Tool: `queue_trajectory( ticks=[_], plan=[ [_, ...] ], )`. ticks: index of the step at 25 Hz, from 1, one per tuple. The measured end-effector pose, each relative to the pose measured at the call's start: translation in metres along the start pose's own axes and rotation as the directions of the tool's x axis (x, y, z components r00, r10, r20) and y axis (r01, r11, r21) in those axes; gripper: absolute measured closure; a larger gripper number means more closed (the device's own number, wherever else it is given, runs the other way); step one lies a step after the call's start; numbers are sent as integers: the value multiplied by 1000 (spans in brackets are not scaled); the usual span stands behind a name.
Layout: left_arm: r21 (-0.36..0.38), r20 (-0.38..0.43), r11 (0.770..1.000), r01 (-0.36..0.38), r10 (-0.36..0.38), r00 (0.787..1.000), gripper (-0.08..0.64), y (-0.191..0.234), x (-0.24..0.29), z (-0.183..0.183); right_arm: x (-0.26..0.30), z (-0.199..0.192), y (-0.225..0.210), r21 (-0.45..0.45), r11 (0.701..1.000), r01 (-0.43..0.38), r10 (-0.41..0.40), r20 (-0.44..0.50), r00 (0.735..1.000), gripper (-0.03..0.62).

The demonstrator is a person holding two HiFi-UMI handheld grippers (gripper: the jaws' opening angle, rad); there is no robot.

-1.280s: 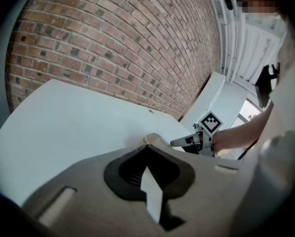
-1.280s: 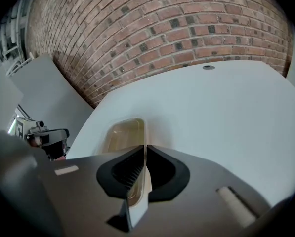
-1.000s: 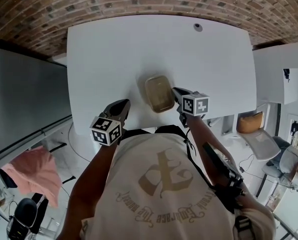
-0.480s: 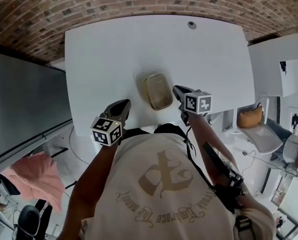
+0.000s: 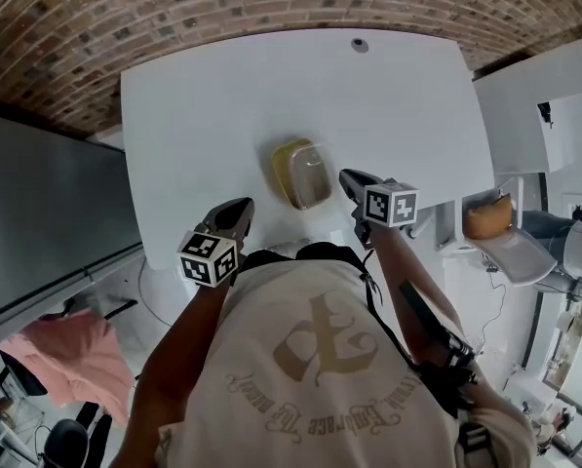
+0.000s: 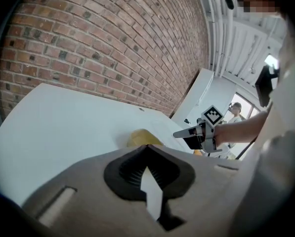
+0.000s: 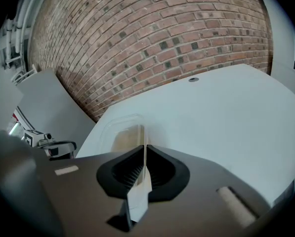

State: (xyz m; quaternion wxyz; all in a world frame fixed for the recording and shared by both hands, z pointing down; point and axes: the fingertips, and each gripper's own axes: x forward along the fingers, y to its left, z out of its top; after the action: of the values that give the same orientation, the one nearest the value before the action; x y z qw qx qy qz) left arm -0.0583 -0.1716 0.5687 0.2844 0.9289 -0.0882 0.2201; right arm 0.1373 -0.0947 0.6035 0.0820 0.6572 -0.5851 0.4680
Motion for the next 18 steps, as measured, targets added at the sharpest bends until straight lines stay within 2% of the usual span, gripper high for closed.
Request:
queue_trajectory(
  ticks=[9,18],
  plan=[
    [36,-20,999,0,1,1000,557,-32,7,-7,-31,-5,-17,24,999,-23,22,58,998,568],
    [15,-5,999,-37,37,999,557,-72,20,-21,-66,-24,-40,25,998,-65,63,51,997,569]
  ],
)
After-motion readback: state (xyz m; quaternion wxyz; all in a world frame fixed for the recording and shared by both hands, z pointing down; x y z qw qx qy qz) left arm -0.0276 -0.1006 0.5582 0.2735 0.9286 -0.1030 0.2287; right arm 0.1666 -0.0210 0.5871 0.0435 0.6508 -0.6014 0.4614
